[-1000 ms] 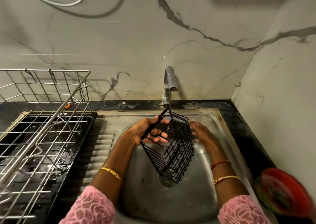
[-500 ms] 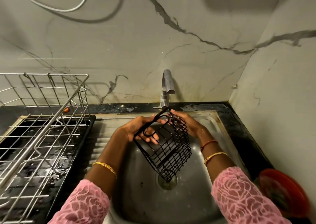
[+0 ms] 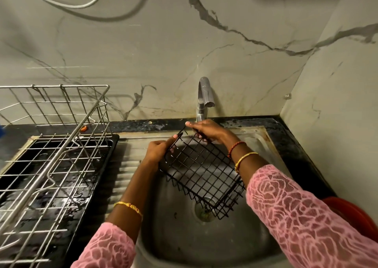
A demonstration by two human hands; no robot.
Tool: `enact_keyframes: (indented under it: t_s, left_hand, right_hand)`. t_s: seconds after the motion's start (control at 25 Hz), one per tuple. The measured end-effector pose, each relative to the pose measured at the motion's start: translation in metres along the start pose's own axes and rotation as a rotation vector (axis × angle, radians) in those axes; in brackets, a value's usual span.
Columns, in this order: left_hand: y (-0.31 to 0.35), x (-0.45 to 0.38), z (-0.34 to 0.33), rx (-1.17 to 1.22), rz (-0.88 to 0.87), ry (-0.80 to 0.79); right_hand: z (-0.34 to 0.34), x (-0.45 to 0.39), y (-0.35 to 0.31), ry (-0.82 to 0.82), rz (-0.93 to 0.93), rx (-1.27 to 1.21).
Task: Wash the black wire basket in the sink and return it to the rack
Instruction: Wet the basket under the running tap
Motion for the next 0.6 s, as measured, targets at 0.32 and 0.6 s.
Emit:
enact_keyframes:
  t_s: [0.32, 0.6]
  left_hand:
    - [-0.002, 0.0, -0.028, 0.145, 0.065, -0.178]
    - [-0.048, 0.026, -0.078, 0.362, 0.151, -0.318]
  right_hand:
    - [0.032, 0.017, 0.054, 0.185, -0.136, -0.327]
    - [0.054, 0.037, 0.105, 0.363, -0.188, -0.723]
Point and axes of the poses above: each hand's wrist, its own x-axis away from the middle knuckle, its own z-axis out of the back of the hand, y = z × x, the point moved 7 cm from there along -x, towards the middle knuckle, and after that the axes turned 1 degree about -z, right-handed, at the moved point
